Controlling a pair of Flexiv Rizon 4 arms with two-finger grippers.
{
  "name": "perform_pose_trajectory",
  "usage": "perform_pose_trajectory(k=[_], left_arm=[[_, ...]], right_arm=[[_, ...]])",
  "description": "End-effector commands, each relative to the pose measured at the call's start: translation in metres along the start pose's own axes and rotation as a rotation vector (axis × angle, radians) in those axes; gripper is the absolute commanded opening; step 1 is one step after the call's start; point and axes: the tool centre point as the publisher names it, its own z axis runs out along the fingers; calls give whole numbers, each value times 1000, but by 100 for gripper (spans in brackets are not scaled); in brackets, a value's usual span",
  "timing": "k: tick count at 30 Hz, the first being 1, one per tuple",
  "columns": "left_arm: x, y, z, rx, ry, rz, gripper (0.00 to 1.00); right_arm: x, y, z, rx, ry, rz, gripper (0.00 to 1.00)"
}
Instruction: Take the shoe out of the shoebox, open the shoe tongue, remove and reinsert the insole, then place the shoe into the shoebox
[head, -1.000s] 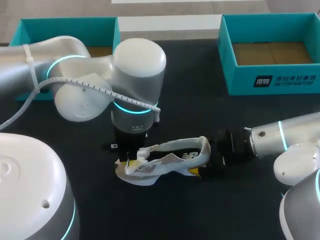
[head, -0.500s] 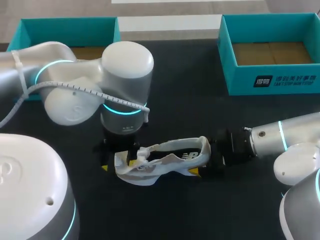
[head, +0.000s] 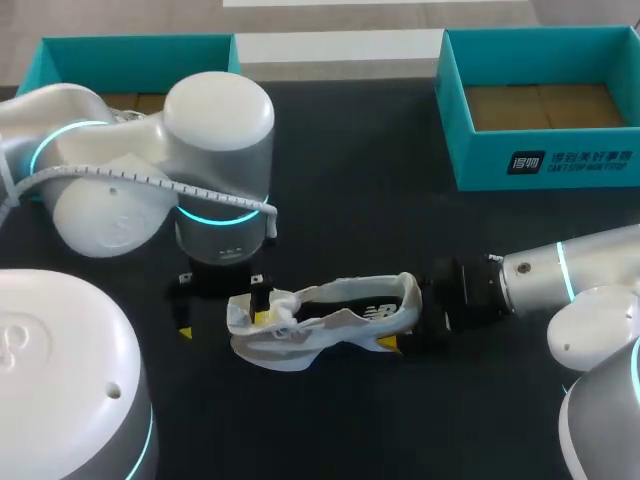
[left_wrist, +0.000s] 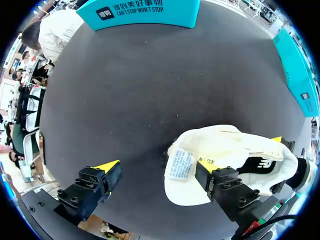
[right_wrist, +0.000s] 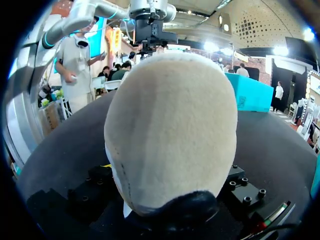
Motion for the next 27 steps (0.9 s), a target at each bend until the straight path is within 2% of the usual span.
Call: perform_pose_trajectory(k=[1, 9, 15, 22, 27], left_arm=[[-9, 0, -14, 3, 65, 38, 100], [1, -8, -40, 16, 189, 166, 100], [23, -11, -63, 21, 251, 346, 100], [49, -18, -87, 34, 251, 630, 100], [68, -14, -113, 61, 232, 864, 100]], right_arm=[[-1, -2, 5, 3, -3, 0, 0], [-1, -2, 5, 3, -3, 0, 0], [-1, -2, 5, 3, -3, 0, 0], [-1, -2, 5, 3, -3, 0, 0], [-1, -2, 5, 3, -3, 0, 0]])
